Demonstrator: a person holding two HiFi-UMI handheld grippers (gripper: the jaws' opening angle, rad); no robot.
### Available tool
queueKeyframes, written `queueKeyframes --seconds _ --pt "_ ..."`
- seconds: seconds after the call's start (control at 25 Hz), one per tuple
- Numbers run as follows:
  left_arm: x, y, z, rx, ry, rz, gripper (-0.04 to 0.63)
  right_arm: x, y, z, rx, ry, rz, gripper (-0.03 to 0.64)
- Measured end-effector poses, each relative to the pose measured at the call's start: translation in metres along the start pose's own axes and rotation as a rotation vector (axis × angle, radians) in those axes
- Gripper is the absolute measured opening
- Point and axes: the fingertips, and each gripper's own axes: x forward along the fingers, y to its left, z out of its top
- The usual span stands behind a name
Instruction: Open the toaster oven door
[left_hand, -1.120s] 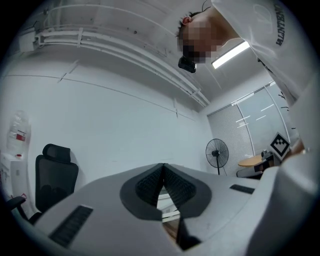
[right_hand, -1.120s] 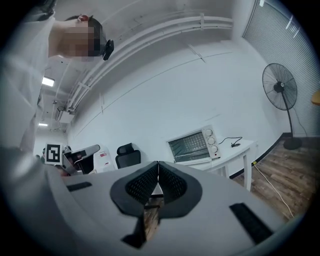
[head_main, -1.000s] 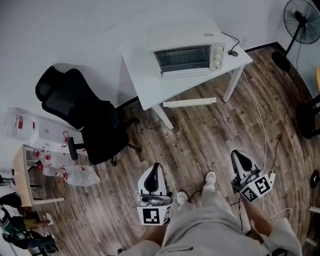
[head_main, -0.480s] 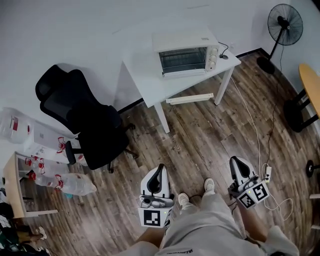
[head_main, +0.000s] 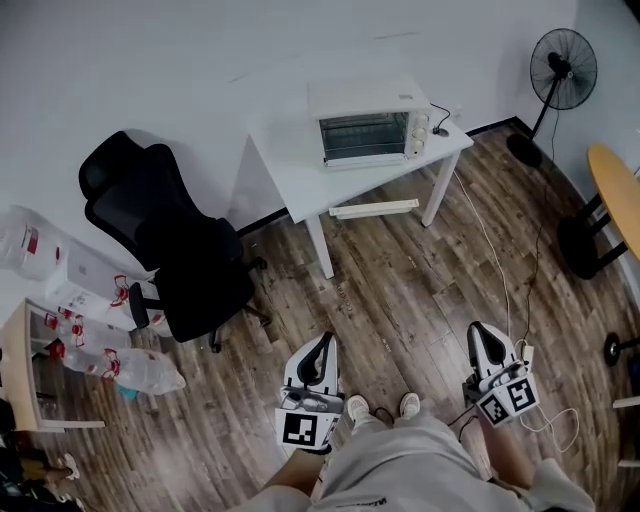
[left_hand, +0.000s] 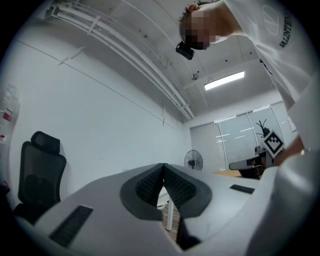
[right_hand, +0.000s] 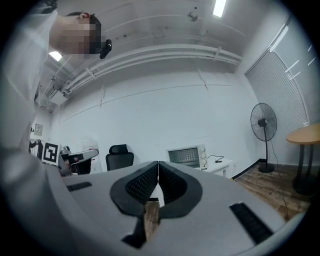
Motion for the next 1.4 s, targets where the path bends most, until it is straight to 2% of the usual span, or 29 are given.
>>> queueKeyframes --seconds 0.28,0.44,0.64,0.88,1.4 --pt "-0.005 -0.033 -0.018 -0.014 0.048 0.027 0.008 -0.040 -0.030 0.010 -0.013 -0.025 -0.033 0.018" --pt "-0.006 -0.050 -0.013 -0.028 0.036 0.055 0.008 -0.058 -0.046 0.015 -0.009 -0.052 -0.039 0.017" --pt "-0.002 -0.069 0.000 0.005 0.020 0.047 0.008 -0.071 -0.057 0.018 0.018 -0.067 -0.032 0.017" --pt "0.000 -0.075 0.011 0.013 0.000 0.073 0.009 -0.075 -0.058 0.011 0.038 -0.042 -0.010 0.017" --pt "0.007 -0.082 0.008 0.024 0.005 0.081 0.008 -0.071 -0.065 0.009 0.035 -0.030 0.016 0.017"
